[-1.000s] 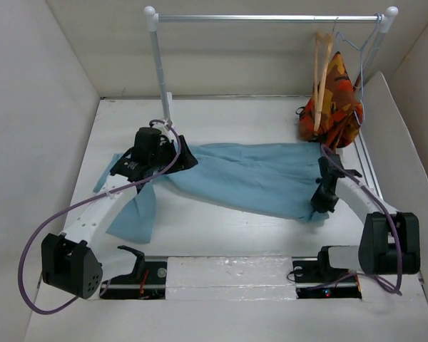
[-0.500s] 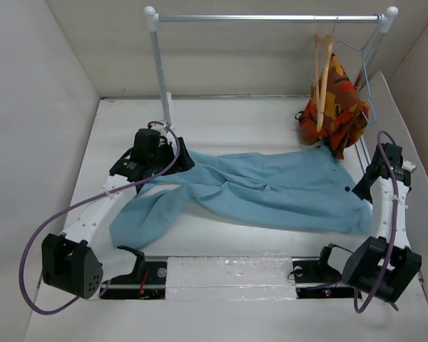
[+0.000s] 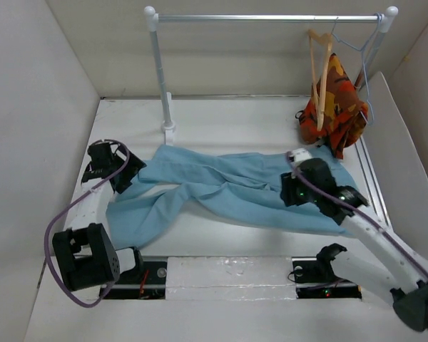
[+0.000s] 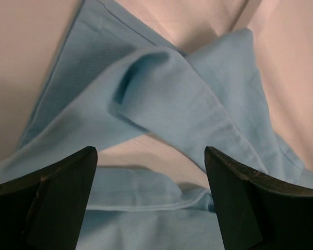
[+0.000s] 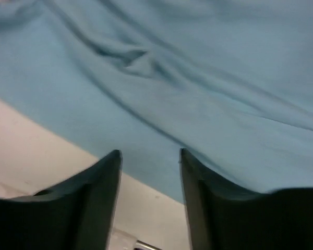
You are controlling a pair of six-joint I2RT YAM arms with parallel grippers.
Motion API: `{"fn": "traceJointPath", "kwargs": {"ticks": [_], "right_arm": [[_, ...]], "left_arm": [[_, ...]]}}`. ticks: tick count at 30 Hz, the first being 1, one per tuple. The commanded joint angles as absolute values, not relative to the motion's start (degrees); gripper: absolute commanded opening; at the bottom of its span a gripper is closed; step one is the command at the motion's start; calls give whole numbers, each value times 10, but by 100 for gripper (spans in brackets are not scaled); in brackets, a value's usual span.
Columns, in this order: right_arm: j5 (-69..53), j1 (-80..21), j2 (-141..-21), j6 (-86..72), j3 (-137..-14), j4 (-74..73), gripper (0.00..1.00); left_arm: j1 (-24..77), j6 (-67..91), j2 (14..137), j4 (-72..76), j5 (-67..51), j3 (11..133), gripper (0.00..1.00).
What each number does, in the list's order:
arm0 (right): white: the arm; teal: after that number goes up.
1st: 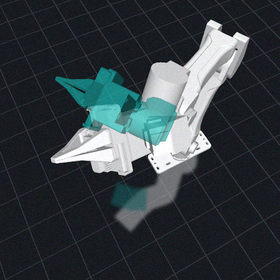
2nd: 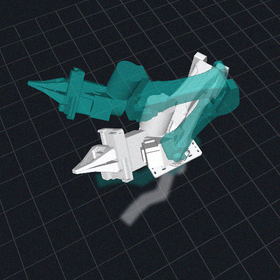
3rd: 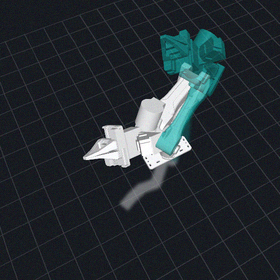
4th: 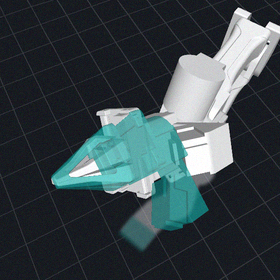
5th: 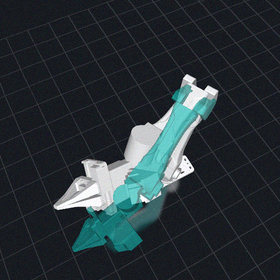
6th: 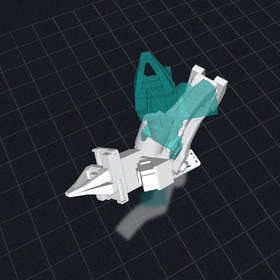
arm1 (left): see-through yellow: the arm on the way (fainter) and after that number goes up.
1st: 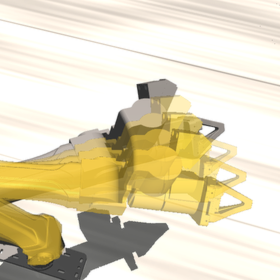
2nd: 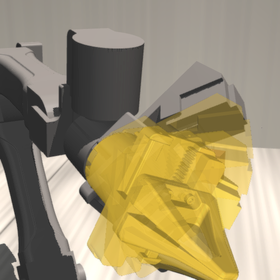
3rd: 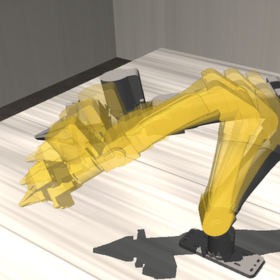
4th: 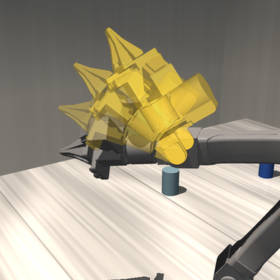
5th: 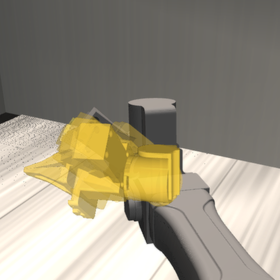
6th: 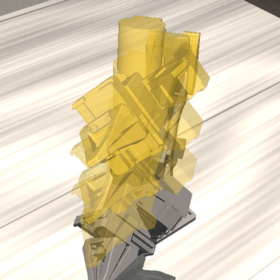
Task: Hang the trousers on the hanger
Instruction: Flatten out the trousers at the center of the board.
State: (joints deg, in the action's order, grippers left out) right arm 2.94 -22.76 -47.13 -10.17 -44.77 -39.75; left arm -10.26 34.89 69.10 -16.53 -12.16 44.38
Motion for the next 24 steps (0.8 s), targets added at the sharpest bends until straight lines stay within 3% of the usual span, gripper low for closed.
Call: {"fn": "traceJointPath", "kwargs": {"ticks": [1,4,8,11,13,17,20,24], "right_arm": [[-4,-372,-558,-77,-446,-309,59],[-4,-478,-653,-49,-498,-285,77],[50,-577,-768,12,-603,-273,83],[65,-591,-853,59,-690,-269,84],[55,-592,-896,89,-758,-280,84],[4,-619,-953,90,-808,-285,81],[-16,-662,-962,81,-795,-247,78],[-14,-701,-997,100,-818,-186,82]], "left_arm": [[-119,381,721,-120,-131,455,82],[-125,397,786,-117,-127,490,83],[-125,409,849,-87,-142,509,83],[-125,412,873,-84,-117,519,80],[-125,410,888,-82,-107,526,70],[-125,403,920,-76,-94,555,0],[-125,398,932,-89,-98,597,0],[-125,400,891,-94,-108,629,0]]}}
